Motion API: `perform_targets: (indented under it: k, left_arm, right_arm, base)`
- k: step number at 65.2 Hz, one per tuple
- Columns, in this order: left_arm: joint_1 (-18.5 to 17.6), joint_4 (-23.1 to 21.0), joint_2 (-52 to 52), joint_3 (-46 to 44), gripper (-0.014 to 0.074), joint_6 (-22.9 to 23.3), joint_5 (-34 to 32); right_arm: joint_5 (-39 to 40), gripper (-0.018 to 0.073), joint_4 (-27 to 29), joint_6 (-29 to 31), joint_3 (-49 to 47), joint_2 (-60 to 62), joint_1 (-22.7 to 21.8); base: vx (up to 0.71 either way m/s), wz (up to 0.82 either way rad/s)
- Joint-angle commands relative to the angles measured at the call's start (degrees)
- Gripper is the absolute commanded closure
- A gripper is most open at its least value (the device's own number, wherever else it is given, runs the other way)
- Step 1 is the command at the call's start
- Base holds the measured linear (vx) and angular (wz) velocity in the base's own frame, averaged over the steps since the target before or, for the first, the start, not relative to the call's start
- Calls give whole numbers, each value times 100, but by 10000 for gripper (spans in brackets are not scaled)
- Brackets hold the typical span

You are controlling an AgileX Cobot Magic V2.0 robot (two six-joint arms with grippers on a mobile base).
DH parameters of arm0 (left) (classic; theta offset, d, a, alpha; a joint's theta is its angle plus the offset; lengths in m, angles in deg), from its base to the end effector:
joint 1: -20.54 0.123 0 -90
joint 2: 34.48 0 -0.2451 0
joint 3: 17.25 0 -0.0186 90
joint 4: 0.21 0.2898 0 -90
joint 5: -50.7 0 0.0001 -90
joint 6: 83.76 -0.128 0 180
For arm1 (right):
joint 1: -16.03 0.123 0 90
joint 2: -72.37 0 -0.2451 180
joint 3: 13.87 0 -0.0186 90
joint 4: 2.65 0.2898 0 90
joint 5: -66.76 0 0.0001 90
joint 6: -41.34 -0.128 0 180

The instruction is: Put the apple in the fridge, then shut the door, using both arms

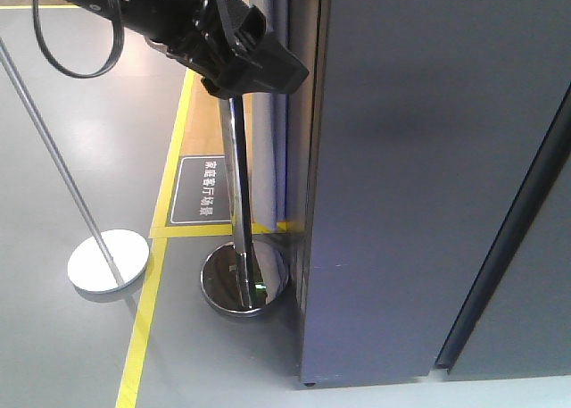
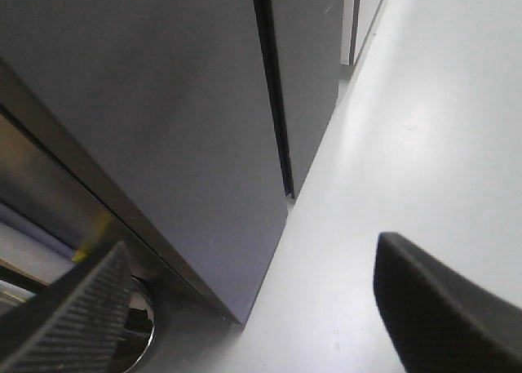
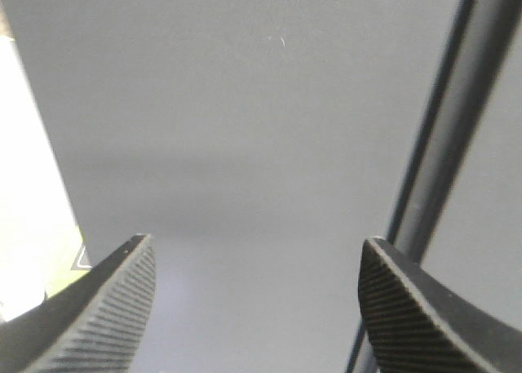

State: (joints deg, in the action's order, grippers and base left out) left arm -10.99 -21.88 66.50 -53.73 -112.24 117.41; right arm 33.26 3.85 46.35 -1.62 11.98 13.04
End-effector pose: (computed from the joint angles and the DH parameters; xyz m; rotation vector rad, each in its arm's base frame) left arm 0.3122 -0.2425 0.4283 1.1393 1.9545 -0.5025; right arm 0.2728 -0.0062 0.4051 0.0114 1.8490 0.0265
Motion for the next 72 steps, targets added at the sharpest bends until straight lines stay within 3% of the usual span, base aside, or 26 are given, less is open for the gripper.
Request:
perform_targets:
  k: [1,11,17,24,35,41,52,62,72]
  left_arm:
    - [-15,-254,-202,-183,13,85,-334]
    - [-15,-310,-202,-183,13,73,-784]
    - [-10,-88,-210,-189,13,73,-1189]
    - [-6,477,-306,-189,20,731,-1133]
    - [-6,1954,-612,-182,52,1995,-689]
    - [-6,2339,-902,-182,73,2179,-596]
    - [-6,2472,-1669,-99,111,2172,-646]
    - [-6,2924,-2741,993,136,2245,-1130]
    - [-6,3604,-4112,2933,150,2847,-1919]
  right_arm:
    - [378,52,-15,103,69,324,-11]
    - [328,52,-15,266,369,688,-11]
    - [284,52,-8,266,462,832,-11]
    - [155,52,-3,266,462,960,-11]
    - [11,52,30,260,462,1132,-11]
    - [-31,52,110,260,462,1158,-11]
    - [-77,52,336,290,462,1158,-11]
    - [-77,52,621,596,462,1158,-11]
    - [-119,52,1040,953,462,1158,-11]
  base:
    - [0,0]
    - [0,0]
    - [0,0]
    - [0,0]
    - [0,0]
    - [0,0]
    - [0,0]
    - [0,0]
    - [0,0]
